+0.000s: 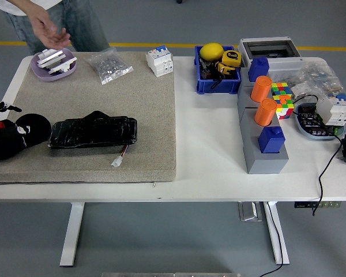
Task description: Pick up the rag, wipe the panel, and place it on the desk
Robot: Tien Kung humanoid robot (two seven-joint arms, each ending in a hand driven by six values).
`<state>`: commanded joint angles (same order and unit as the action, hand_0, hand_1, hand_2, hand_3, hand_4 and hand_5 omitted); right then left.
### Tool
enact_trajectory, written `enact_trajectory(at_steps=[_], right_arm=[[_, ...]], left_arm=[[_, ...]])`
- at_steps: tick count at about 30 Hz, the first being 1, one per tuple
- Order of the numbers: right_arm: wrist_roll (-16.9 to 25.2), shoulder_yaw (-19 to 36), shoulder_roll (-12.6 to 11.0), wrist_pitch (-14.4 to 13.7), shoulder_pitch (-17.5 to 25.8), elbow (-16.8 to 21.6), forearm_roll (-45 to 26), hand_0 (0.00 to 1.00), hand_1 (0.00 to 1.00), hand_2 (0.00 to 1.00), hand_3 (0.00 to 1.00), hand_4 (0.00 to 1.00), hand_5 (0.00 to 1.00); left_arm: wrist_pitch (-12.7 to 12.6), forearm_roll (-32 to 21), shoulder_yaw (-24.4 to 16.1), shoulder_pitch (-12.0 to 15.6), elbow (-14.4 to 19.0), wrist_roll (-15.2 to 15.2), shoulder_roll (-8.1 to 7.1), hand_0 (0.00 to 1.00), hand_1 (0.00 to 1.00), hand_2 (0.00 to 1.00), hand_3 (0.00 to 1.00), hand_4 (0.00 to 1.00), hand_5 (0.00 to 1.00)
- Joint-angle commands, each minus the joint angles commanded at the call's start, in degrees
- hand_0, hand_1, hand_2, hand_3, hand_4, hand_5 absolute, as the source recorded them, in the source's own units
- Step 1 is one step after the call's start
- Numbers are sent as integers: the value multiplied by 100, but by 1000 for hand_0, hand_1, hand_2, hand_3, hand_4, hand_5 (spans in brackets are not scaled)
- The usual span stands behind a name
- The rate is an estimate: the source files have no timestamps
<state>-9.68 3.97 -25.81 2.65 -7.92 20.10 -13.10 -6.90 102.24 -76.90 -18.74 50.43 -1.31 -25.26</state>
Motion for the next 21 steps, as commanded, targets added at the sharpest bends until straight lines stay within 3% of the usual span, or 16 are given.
enact_trajectory(at_steps=[6,7,18,19,21], right_arm=[[0,16,6,-4,-14,4,26,778,662,707,666,998,519],[2,36,5,-6,-14,7,41,778,662,708,665,998,520],[6,53,3,-13,1,9,56,778,662,707,663,998,519],[8,59,4,-15,1,7,57,778,662,707,664,998,518],[14,62,1,-22,1,7,52,778,662,707,664,998,518]], left_arm=[[191,43,58,-26,-58,139,7,817,868,835,723,969,347],[226,61,76,-35,-71,182,8,791,874,898,855,974,349],[85,28,231,-78,-206,251,30,745,859,893,860,974,346],[71,23,253,-81,-221,256,30,621,781,862,840,972,343],[53,5,272,-78,-243,257,31,621,781,862,840,972,343]])
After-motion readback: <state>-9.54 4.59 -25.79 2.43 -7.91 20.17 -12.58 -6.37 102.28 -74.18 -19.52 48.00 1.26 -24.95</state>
